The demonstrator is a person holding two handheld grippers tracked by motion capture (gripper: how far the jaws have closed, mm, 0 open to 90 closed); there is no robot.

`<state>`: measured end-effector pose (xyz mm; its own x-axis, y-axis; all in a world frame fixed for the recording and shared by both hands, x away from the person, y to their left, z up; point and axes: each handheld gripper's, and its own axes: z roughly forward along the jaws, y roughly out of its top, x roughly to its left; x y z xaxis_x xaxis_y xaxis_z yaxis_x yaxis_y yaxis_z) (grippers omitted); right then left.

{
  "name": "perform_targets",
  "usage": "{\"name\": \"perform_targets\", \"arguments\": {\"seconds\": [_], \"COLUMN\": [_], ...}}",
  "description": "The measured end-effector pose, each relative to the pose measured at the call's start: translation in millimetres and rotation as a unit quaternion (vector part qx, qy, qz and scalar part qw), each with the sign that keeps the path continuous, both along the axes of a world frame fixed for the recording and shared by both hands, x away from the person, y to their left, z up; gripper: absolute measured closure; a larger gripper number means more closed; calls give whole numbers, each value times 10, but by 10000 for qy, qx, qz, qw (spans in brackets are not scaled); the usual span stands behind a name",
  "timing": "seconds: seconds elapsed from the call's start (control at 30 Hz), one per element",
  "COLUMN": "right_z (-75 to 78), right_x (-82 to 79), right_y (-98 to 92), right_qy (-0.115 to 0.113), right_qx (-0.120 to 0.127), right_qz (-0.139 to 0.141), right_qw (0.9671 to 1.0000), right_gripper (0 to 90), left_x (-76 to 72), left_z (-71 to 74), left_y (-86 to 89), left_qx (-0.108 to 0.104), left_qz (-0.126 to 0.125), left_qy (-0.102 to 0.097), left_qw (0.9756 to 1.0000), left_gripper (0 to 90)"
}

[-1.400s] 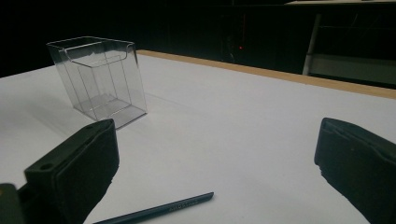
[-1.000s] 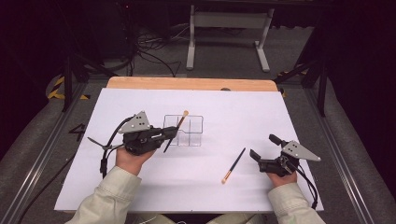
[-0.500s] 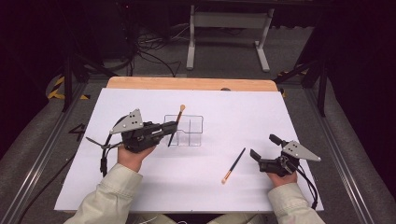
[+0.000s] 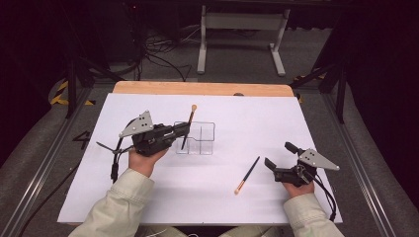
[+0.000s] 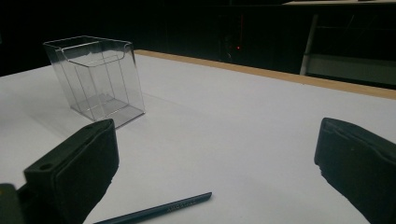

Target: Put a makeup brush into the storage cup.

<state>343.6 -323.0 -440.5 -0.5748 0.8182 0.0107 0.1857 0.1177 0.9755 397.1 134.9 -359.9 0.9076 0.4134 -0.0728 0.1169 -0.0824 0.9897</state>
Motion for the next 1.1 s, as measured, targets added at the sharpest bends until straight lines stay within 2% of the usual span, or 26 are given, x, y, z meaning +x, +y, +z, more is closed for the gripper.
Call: {"name": "perform_targets", "arguments": {"seconds": [0.2,0.27,0.4,0.5,0.63,0.9,1.1], "right_z": [-1,-1,-2,-1,-2,-1,-1], "right_x": [0,0,3,4,5,5,5], "right_y": [0,0,-2,-3,-2,-3,-3], "right_qy": [11,12,22,28,27,30,32], "right_qx": [5,5,17,28,33,40,44], "right_qz": [-7,-7,-4,2,14,21,28], "right_qw": [10000,10000,10000,10000,10000,10000,10000], "right_gripper": [2,1,2,1,1,2,1], "left_x": [64,87,121,146,204,314,388], "left_z": [-7,-5,60,80,69,48,29], "left_y": [-14,-34,-79,-114,-117,-198,-220], "left_qx": [-109,-149,-184,-146,-176,-207,-212], "left_qz": [31,80,81,167,203,295,383], "left_qy": [28,-25,3,-93,-41,-149,-132], "left_qw": [9999,9999,9998,9997,9996,9992,9990], "left_gripper": [824,824,824,824,824,824,824]}}
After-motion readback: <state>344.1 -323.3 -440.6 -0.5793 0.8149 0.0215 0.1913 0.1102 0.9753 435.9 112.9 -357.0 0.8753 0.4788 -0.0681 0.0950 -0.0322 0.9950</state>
